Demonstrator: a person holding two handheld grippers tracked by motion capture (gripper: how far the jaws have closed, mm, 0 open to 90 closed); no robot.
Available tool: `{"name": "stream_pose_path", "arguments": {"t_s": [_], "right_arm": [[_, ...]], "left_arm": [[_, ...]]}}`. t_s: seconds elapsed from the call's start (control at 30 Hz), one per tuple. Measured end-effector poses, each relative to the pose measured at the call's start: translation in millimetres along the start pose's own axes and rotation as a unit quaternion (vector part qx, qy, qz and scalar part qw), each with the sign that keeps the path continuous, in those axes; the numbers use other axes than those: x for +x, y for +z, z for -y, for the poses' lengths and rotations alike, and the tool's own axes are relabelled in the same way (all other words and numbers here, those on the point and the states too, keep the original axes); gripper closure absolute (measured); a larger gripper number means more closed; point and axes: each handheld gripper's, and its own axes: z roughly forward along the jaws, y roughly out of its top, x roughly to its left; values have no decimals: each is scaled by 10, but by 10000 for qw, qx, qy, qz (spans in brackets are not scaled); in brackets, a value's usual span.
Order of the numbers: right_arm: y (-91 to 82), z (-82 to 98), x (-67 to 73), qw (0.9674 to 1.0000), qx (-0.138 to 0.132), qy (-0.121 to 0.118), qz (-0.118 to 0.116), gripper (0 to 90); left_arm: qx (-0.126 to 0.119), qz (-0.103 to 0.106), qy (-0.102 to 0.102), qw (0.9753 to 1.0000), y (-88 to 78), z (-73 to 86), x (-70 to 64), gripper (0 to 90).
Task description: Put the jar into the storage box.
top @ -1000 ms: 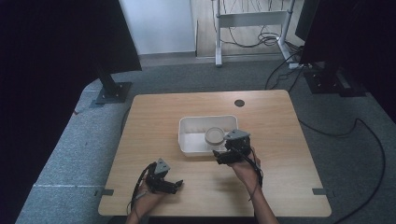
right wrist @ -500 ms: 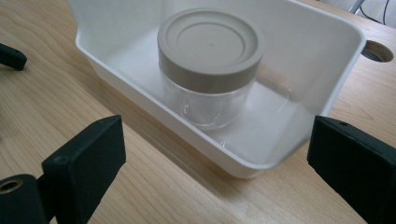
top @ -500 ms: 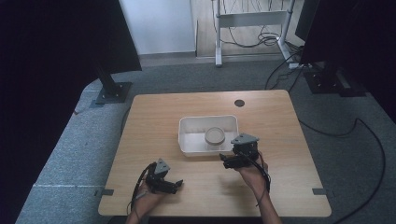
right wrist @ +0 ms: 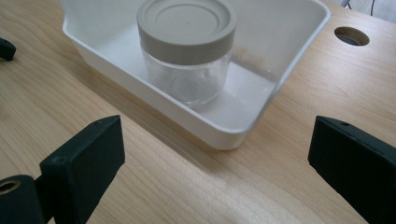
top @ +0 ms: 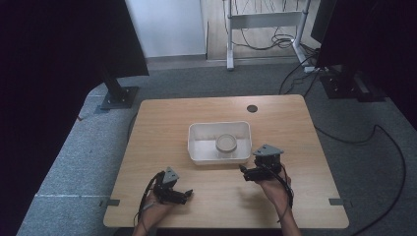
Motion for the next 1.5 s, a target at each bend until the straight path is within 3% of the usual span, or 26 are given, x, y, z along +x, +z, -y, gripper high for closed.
{"name": "stream_pose_path", "arguments": {"t_s": [1.5], "right_arm": [[-505,812,-291,9972,227,477,533,40]], "left_arm": [[0,-14,-17,10000,0,0,-6,18]]}}
